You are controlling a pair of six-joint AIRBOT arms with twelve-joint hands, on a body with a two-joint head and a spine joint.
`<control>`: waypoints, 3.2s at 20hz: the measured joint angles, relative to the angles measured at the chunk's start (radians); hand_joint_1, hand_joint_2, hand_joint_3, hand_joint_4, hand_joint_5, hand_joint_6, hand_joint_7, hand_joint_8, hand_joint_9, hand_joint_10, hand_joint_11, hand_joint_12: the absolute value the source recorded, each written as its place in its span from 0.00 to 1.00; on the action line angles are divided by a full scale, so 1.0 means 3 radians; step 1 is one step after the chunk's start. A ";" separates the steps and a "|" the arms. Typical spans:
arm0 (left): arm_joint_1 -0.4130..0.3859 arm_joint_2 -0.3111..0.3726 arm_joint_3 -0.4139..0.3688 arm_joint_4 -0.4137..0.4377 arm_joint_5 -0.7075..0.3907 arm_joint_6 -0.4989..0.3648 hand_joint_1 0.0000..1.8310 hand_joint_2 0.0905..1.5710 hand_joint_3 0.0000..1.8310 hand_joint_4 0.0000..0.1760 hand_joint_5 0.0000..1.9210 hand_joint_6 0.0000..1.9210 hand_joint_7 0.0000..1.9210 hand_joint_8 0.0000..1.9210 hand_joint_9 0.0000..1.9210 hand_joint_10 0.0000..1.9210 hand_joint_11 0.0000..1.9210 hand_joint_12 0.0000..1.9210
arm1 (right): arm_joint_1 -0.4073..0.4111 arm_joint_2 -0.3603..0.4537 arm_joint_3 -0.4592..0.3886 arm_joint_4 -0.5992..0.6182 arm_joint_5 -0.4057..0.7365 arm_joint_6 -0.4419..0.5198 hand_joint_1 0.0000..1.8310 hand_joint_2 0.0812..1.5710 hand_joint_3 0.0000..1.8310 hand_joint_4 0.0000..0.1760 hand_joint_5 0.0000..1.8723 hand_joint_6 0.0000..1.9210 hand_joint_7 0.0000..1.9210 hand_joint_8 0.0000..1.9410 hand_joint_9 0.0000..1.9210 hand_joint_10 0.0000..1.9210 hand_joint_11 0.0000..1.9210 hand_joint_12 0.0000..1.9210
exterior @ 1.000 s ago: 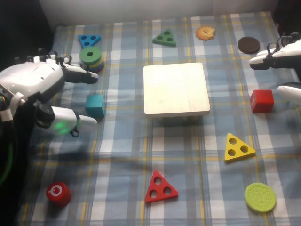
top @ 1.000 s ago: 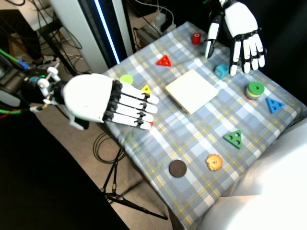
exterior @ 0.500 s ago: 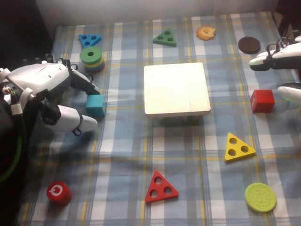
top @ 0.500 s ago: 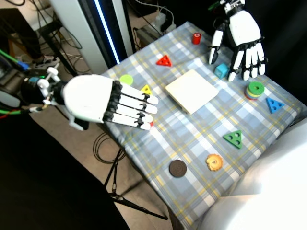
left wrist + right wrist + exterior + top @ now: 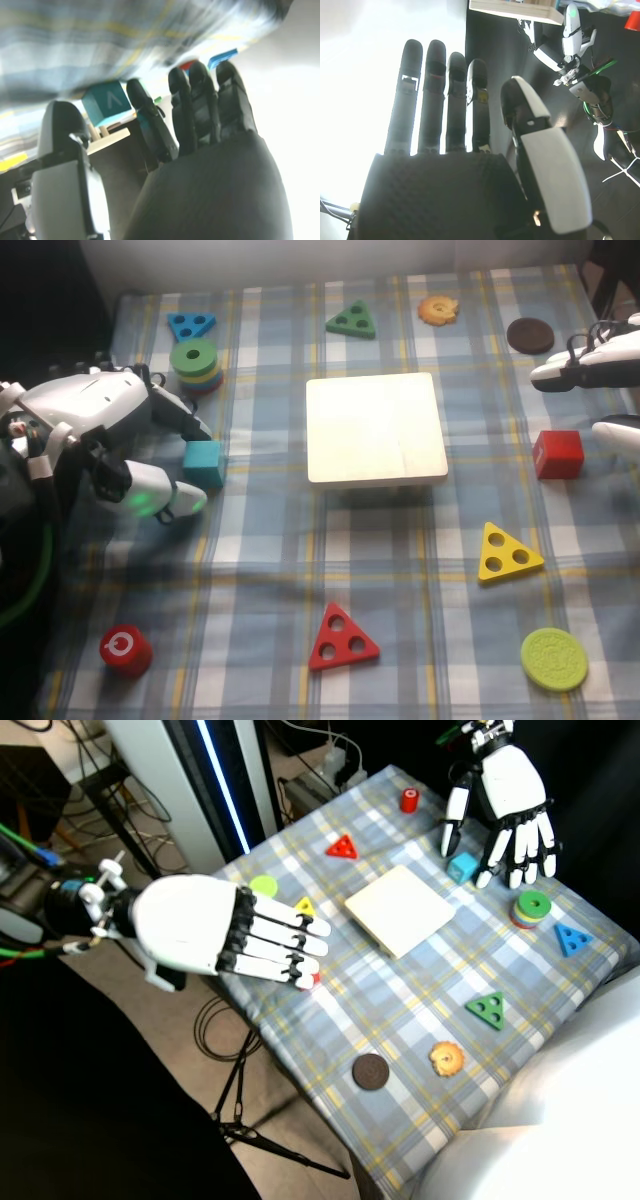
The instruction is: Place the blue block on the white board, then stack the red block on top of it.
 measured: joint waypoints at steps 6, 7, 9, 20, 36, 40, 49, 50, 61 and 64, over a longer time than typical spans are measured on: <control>-0.0045 -0.0028 0.0020 -0.0001 -0.0024 0.0000 0.54 0.68 0.00 0.91 0.50 0.40 0.28 0.01 0.18 0.01 0.00 0.16 | 0.0000 0.0000 0.0000 -0.0003 -0.0004 0.0013 0.34 0.89 0.00 0.00 0.33 0.00 0.37 0.00 0.39 0.00 0.22 0.32; -0.0043 -0.0028 0.0020 -0.0003 -0.0029 -0.0001 0.54 0.69 0.00 0.98 0.49 0.51 0.30 0.01 0.19 0.01 0.00 0.17 | 0.0000 0.0000 0.0000 -0.0004 -0.0005 0.0014 0.34 0.89 0.00 0.00 0.33 0.00 0.37 0.00 0.39 0.00 0.22 0.33; -0.0043 -0.0028 0.0020 -0.0019 -0.0025 -0.0003 0.54 0.70 0.00 1.00 0.48 0.54 0.33 0.00 0.22 0.00 0.00 0.20 | 0.0000 0.0000 0.0000 0.0004 -0.0008 0.0014 0.34 0.90 0.00 0.00 0.33 0.00 0.37 0.00 0.39 0.00 0.21 0.33; -0.0126 0.0139 -0.0224 0.0305 -0.0301 -0.0237 0.55 0.69 0.00 1.00 0.50 0.52 0.38 0.00 0.25 0.00 0.00 0.26 | -0.0024 0.0000 0.0000 0.0015 -0.0018 0.0047 0.33 0.91 0.00 0.00 0.33 0.00 0.37 0.00 0.40 0.00 0.26 0.23; -0.0655 -0.0318 -0.0113 0.1185 -0.0161 -0.0704 0.59 0.65 0.00 0.79 0.57 0.40 0.42 0.00 0.26 0.00 0.00 0.35 | -0.0023 0.0000 0.0006 0.0028 -0.0018 0.0048 0.33 0.90 0.00 0.00 0.33 0.00 0.37 0.00 0.39 0.00 0.28 0.18; -0.0665 -0.0458 0.0005 0.1165 -0.0078 -0.0706 0.59 0.67 0.00 0.55 0.55 0.43 0.41 0.00 0.24 0.00 0.00 0.25 | -0.0020 -0.0006 0.0006 0.0008 -0.0013 0.0048 0.32 0.90 0.00 0.00 0.33 0.00 0.37 0.00 0.39 0.00 0.27 0.19; -0.0744 -0.0645 0.0235 0.1110 0.0122 -0.0712 0.57 0.66 0.00 0.94 0.55 0.44 0.40 0.00 0.25 0.00 0.00 0.29 | -0.0020 -0.0006 0.0032 -0.0027 -0.0004 0.0050 0.32 0.90 0.00 0.00 0.33 0.00 0.37 0.00 0.38 0.00 0.22 0.28; -0.0752 -0.0664 0.0252 0.1115 0.0146 -0.0712 0.58 0.66 0.00 0.87 0.55 0.44 0.40 0.00 0.25 0.00 0.00 0.29 | -0.0020 -0.0008 0.0034 -0.0025 -0.0008 0.0048 0.32 0.90 0.00 0.00 0.33 0.00 0.37 0.00 0.38 0.00 0.22 0.28; -0.0762 -0.0692 0.0309 0.1101 0.0235 -0.0712 0.51 0.61 0.00 0.29 0.47 0.01 0.35 0.00 0.23 0.00 0.00 0.26 | -0.0020 -0.0020 0.0038 -0.0028 -0.0005 0.0050 0.31 0.90 0.00 0.00 0.33 0.00 0.37 0.00 0.39 0.00 0.23 0.28; -0.0760 -0.0692 0.0309 0.1091 0.0237 -0.0713 0.50 0.60 0.00 0.27 0.47 0.00 0.35 0.00 0.23 0.00 0.00 0.26 | -0.0020 -0.0020 0.0038 -0.0028 -0.0005 0.0050 0.31 0.90 0.00 0.00 0.33 0.00 0.37 0.00 0.38 0.00 0.23 0.28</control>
